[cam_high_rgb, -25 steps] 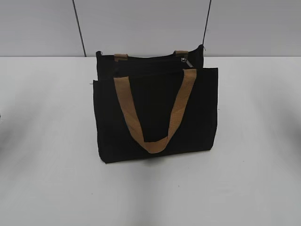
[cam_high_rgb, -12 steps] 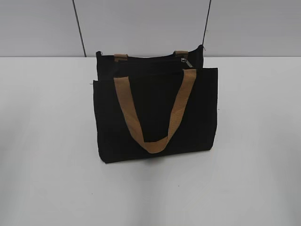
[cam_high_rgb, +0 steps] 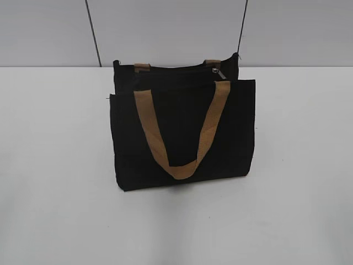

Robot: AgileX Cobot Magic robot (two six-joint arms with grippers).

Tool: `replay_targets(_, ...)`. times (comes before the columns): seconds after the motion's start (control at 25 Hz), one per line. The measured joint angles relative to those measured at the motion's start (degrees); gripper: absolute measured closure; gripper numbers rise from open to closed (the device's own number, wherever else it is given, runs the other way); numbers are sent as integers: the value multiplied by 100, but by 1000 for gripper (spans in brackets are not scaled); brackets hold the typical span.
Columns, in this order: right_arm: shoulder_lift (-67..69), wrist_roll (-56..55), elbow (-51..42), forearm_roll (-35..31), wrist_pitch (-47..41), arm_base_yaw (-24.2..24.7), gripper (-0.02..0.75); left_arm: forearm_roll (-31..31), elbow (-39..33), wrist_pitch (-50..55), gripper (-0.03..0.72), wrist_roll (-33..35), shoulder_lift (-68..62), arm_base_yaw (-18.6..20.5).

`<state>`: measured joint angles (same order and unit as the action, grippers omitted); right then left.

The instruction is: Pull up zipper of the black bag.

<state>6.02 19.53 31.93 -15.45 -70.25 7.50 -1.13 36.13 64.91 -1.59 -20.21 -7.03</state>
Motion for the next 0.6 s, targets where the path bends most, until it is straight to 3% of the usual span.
replay_targets(0.28, -640, 10, -210, -5, 80, 0, 224, 51, -532, -276, 95, 327, 1885, 0)
replay_targets(0.6, -640, -72, -393, 21, 628, 0, 225, -25, -592, -399, 95, 560, 2054, 0)
